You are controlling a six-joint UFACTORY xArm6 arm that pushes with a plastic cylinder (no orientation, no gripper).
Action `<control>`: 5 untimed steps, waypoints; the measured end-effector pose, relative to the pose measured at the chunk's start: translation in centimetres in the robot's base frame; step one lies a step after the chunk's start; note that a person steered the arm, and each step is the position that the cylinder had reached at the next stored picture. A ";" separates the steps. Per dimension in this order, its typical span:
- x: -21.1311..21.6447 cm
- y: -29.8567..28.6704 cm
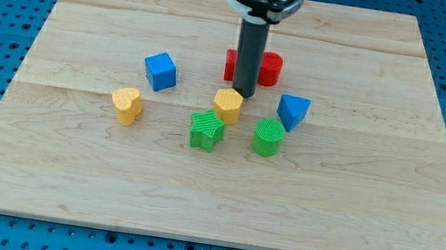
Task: Push the yellow hexagon towards the bottom center
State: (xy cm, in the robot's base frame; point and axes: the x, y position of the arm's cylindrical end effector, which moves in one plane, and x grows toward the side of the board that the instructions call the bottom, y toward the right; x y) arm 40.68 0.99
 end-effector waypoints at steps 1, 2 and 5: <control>0.8 1.7; 1.5 4.2; 1.7 -0.4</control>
State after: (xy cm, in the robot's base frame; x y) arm 42.35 0.55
